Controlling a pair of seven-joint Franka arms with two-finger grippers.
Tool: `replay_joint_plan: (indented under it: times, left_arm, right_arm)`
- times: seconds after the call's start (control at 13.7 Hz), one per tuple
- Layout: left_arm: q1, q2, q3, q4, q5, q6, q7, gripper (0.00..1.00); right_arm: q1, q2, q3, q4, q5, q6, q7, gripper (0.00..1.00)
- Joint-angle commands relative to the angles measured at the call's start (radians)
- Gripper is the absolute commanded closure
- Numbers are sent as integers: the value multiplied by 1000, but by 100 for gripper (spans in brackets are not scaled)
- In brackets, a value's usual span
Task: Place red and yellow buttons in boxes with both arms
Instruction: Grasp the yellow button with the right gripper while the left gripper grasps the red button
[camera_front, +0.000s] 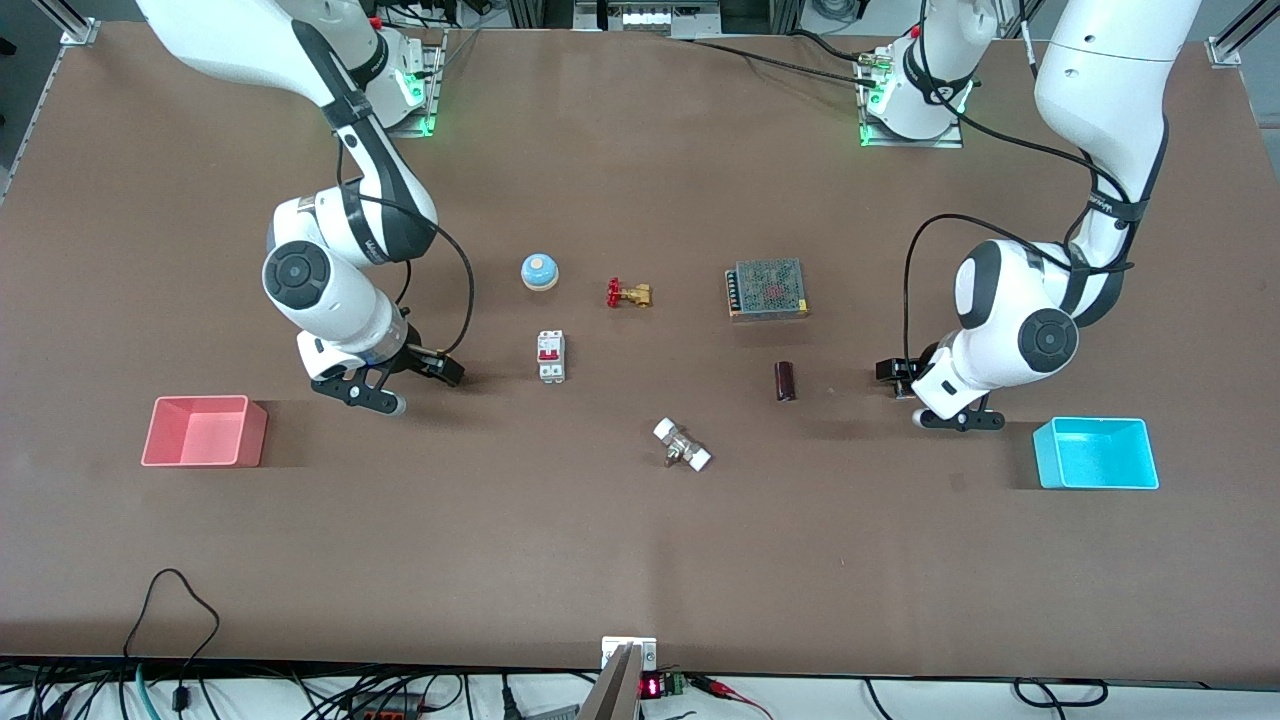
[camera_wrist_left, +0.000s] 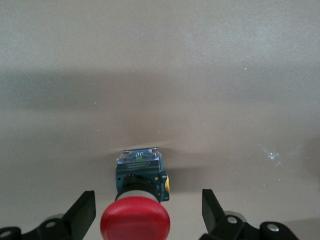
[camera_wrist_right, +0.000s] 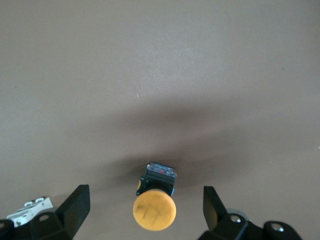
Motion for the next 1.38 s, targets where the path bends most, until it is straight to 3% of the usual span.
replay_joint_plan:
  times: [0.0,0.22,0.36,0.58,0.8,1.02,1.17,1.31]
  left_arm:
    - [-2,-7,3,-2,0,16,32,48]
    - [3,-10,4,-1,-6,26,32,69]
    - [9,-34,4,1,-3,20,32,77]
    - [29,-125,17,5,-2,-16,27,78]
    - [138,-142,17,131,46,-147,68,78]
    - [222,-127,17,222,133,-193,92,78]
    - [270,-75,17,289,152,-193,127,78]
    - [329,14,15,385,138,-190,223,78]
  right_arm:
    - [-1,15,6,2,7,12,59,0]
    - [2,24,7,-1,7,11,79,0]
    - [5,36,29,-5,7,12,83,0]
    - [6,45,30,-6,7,11,83,0]
    - [5,50,30,-5,1,12,82,0]
    - [2,58,30,-3,-2,12,80,1]
    - [3,61,30,-3,-5,24,79,11]
    - [3,65,30,-3,-6,26,76,28]
